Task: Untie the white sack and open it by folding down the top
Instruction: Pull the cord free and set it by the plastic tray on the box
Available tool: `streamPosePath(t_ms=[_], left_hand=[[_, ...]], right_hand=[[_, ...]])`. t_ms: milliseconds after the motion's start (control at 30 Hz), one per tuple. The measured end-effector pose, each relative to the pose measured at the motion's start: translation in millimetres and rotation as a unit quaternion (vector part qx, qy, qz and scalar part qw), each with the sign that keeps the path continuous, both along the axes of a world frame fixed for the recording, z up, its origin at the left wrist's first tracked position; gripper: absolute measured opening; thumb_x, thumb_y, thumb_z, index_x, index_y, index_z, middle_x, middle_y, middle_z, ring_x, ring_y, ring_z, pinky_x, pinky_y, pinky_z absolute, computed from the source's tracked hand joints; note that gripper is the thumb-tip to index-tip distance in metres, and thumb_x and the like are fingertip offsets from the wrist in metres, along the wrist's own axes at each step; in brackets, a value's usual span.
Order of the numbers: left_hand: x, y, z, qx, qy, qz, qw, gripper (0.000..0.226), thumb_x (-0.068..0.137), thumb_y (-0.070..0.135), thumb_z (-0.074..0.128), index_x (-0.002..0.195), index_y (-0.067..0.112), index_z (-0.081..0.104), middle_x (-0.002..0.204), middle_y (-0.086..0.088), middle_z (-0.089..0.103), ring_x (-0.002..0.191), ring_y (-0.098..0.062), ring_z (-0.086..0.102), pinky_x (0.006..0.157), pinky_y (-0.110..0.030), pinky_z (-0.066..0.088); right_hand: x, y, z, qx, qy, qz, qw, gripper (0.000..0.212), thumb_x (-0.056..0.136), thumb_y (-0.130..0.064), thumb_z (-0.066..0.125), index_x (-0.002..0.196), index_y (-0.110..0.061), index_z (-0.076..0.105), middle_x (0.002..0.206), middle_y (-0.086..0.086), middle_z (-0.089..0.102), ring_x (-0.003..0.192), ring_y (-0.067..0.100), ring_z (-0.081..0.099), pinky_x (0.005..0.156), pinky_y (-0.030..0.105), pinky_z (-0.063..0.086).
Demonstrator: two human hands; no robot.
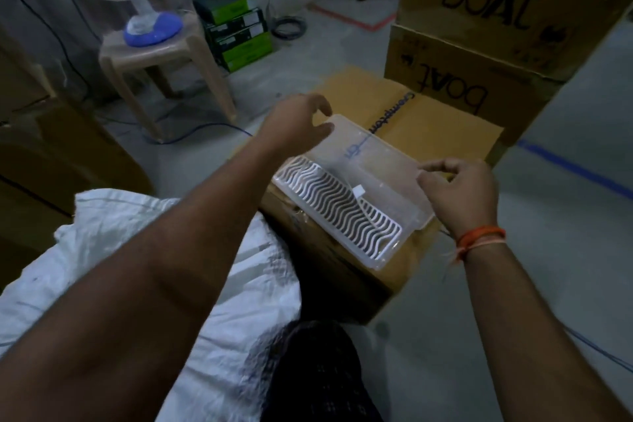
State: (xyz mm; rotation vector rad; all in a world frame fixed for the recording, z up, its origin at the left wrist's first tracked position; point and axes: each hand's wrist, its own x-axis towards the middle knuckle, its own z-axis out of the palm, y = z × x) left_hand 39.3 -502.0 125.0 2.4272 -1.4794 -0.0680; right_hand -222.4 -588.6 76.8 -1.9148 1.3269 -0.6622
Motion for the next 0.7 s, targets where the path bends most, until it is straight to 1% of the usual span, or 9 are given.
streamPosePath(t_ms=[67, 133, 200, 300, 367, 433, 533, 633, 700], left_hand=[[6.4, -18.3, 2.2, 0.023, -0.014, -0.004, 1.000, 0.035, 0.102, 0.030, 0.073, 0.134, 0.015, 0.074, 0.138, -0.015, 0.073, 0.126, -0.034, 0.068, 0.102, -0.040, 0.053], [10.1, -36.3, 1.4, 0.065, -0.021, -0.024, 0.997, 0.036, 0.101, 0.028, 0.076, 0.135, 0.016, 0.075, 0.140, -0.014, 0.073, 0.127, -0.033, 0.068, 0.105, -0.040, 0.052], [12.9, -52.4, -3.4, 0.124, -0.031, -0.048, 0.991, 0.041, 0.097, 0.027, 0.081, 0.137, 0.018, 0.075, 0.141, -0.013, 0.072, 0.126, -0.033, 0.069, 0.105, -0.038, 0.052], [19.9, -70.2, -14.0, 0.193, -0.038, -0.060, 0.979, 0.046, 0.090, 0.026, 0.087, 0.134, 0.020, 0.075, 0.144, -0.010, 0.072, 0.126, -0.034, 0.069, 0.106, -0.038, 0.052], [25.2, -77.3, -20.9, 0.221, -0.025, -0.054, 0.973, 0.048, 0.088, 0.023, 0.089, 0.134, 0.019, 0.076, 0.143, -0.010, 0.072, 0.126, -0.033, 0.068, 0.106, -0.037, 0.052], [29.4, -82.0, -27.2, 0.244, -0.006, -0.049, 0.968, 0.052, 0.084, 0.022, 0.091, 0.134, 0.018, 0.076, 0.143, -0.013, 0.071, 0.127, -0.034, 0.067, 0.105, -0.036, 0.051], [33.0, -86.0, -34.2, 0.256, 0.010, -0.039, 0.966, 0.058, 0.077, 0.026, 0.098, 0.130, 0.018, 0.078, 0.140, -0.014, 0.071, 0.125, -0.035, 0.067, 0.100, -0.036, 0.052], [34.5, -88.6, -39.1, 0.242, 0.009, -0.025, 0.970, 0.062, 0.068, 0.031, 0.102, 0.125, 0.020, 0.080, 0.129, -0.013, 0.077, 0.116, -0.034, 0.071, 0.088, -0.031, 0.050], [33.8, -88.6, -41.6, 0.227, 0.006, -0.016, 0.974, 0.066, 0.064, 0.034, 0.103, 0.124, 0.023, 0.079, 0.127, -0.011, 0.077, 0.115, -0.032, 0.070, 0.088, -0.032, 0.052]], right_hand=[[-8.3, -6.7, -11.8, 0.037, 0.020, -0.028, 0.999, 0.011, 0.074, -0.037, 0.073, 0.080, -0.028, 0.076, 0.095, 0.019, 0.072, 0.087, 0.030, 0.067, 0.084, 0.038, 0.058], [-11.1, -11.2, -25.3, 0.063, 0.031, -0.045, 0.997, 0.016, 0.070, -0.042, 0.072, 0.079, -0.029, 0.075, 0.098, 0.021, 0.071, 0.094, 0.035, 0.068, 0.088, 0.039, 0.059], [-12.0, -16.0, -39.4, 0.074, 0.033, -0.054, 0.995, 0.024, 0.066, -0.046, 0.072, 0.081, -0.028, 0.077, 0.104, 0.018, 0.071, 0.085, 0.031, 0.069, 0.087, 0.038, 0.061], [-10.9, -18.8, -50.2, 0.072, 0.024, -0.067, 0.995, 0.022, 0.072, -0.038, 0.079, 0.089, -0.025, 0.079, 0.113, 0.014, 0.070, 0.072, 0.018, 0.065, 0.089, 0.032, 0.060], [-11.2, -18.6, -51.9, 0.069, 0.020, -0.075, 0.995, 0.018, 0.079, -0.028, 0.080, 0.096, -0.023, 0.080, 0.119, 0.011, 0.066, 0.071, -0.002, 0.050, 0.089, 0.018, 0.050], [-12.3, -20.0, -60.0, 0.063, 0.021, -0.083, 0.994, 0.019, 0.084, -0.021, 0.079, 0.103, -0.020, 0.080, 0.126, 0.009, 0.061, 0.071, -0.010, 0.038, 0.085, 0.011, 0.039], [-11.5, -20.0, -61.3, 0.055, 0.036, -0.084, 0.994, 0.022, 0.085, -0.015, 0.080, 0.106, -0.019, 0.080, 0.126, 0.008, 0.060, 0.069, -0.008, 0.039, 0.079, 0.004, 0.035], [-6.3, -21.6, -62.0, 0.048, 0.051, -0.082, 0.994, 0.024, 0.082, -0.012, 0.080, 0.105, -0.022, 0.081, 0.119, 0.009, 0.068, 0.067, 0.005, 0.053, 0.076, 0.012, 0.044], [-4.3, -21.9, -60.6, 0.053, 0.039, -0.092, 0.994, 0.024, 0.082, -0.011, 0.080, 0.103, -0.023, 0.080, 0.114, 0.010, 0.071, 0.062, 0.005, 0.055, 0.067, 0.010, 0.043]])
